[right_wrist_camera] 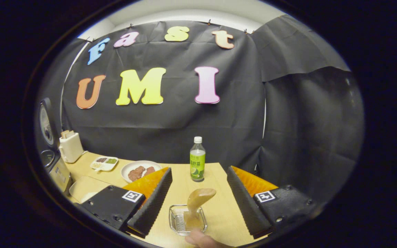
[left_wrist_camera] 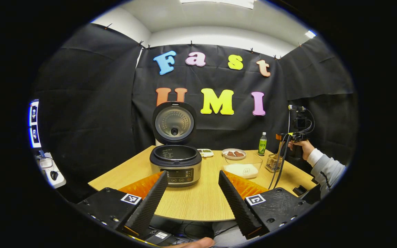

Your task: Close the left gripper, press the button to open the rice cooker; take a wooden spoon from the chopstick holder with the right hand, scoop a spoonful of rice and pour it into the rice cooker, then put the wooden spoon back into the chopstick holder.

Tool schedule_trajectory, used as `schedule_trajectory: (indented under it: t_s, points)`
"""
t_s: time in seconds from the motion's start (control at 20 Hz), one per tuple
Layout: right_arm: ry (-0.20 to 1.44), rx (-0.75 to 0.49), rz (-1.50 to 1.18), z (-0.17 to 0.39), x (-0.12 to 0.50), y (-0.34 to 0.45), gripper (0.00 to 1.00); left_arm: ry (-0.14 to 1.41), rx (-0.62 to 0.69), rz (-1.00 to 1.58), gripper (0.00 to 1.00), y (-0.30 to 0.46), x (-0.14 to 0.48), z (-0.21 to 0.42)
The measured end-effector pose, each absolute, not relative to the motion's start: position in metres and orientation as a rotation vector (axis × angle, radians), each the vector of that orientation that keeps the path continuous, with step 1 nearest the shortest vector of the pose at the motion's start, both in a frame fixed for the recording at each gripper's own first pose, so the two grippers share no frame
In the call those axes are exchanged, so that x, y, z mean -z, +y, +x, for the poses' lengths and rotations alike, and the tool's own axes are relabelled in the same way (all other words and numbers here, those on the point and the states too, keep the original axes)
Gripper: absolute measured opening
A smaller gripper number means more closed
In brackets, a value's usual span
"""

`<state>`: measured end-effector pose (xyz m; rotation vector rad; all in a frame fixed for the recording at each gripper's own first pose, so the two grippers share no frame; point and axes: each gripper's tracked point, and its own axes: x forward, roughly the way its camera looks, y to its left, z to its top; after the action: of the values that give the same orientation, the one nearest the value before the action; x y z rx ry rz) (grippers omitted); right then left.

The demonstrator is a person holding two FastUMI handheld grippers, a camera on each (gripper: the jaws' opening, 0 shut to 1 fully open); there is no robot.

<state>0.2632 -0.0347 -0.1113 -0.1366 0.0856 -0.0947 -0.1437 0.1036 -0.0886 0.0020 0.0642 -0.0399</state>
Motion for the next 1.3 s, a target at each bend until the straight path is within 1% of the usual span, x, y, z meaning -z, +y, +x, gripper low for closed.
schedule_trajectory:
  t_s: [0.35,0.5,0.85,1.0,1.2,1.3]
  points:
    - [0.082,0.102,-0.108,0.224,0.081,-0.031,1.00,0.081,-0.001,-0.003,0.95,0.112,0.080,-0.109]
    - [0.090,0.085,-0.070,0.199,0.070,-0.021,1.00,0.061,-0.050,0.018,0.95,0.122,0.063,-0.092]
    - [0.032,0.043,-0.064,0.131,0.044,0.001,1.00,0.017,-0.080,0.049,0.95,0.116,0.002,-0.055]
    - [0.023,0.040,-0.057,0.111,0.047,0.000,1.00,-0.004,-0.072,0.059,0.95,0.107,-0.021,-0.032]
    - [0.043,0.060,-0.109,0.100,0.058,-0.014,1.00,-0.020,-0.063,0.065,0.93,0.099,-0.044,0.001]
    - [0.053,0.033,-0.108,0.095,0.060,-0.014,1.00,-0.034,-0.069,0.060,0.93,0.099,-0.059,0.021]
